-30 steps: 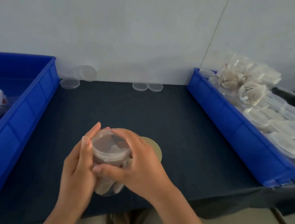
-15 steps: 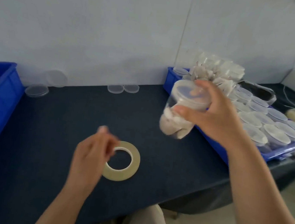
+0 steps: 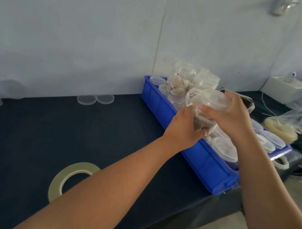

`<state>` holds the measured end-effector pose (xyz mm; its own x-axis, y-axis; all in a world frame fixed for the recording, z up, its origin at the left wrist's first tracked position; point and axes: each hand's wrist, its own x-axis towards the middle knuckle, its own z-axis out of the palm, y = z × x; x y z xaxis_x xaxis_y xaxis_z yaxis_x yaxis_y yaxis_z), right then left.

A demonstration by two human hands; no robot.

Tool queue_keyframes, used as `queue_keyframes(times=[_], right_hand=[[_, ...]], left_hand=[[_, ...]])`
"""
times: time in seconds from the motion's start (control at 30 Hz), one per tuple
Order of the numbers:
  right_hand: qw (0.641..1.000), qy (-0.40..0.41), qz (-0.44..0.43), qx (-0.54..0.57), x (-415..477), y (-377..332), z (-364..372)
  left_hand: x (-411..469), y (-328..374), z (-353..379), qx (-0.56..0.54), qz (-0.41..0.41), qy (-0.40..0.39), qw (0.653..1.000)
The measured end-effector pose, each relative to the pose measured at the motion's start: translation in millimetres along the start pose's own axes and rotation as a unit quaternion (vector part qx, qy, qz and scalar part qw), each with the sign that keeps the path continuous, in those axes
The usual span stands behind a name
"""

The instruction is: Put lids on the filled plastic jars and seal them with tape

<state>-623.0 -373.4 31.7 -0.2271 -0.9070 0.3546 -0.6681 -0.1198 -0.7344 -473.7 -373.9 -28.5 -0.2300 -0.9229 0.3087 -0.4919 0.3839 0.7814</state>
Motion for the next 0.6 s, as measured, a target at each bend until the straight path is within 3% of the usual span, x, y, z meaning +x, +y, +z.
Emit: queue_keyframes(times=[0.17,0.3,0.6], right_hand=[[1.000,-0.012,-0.005,0.022,21.0,17.8,11.6],[0.995,-0.066,0.018,0.072,26.2,35.8,17.2],[0.994,-0.046,0.043,0.095,38.5,57.1,34.8]], left_hand=[[21.1,-14.1,15.2,0.004,-0.014,0.051,0.999],[36.4,-18.5,11.8,0.039,-0.021,0.051,0.998],[41.3,-26.7,3.7,0.066,-0.020,0.055,0.996]])
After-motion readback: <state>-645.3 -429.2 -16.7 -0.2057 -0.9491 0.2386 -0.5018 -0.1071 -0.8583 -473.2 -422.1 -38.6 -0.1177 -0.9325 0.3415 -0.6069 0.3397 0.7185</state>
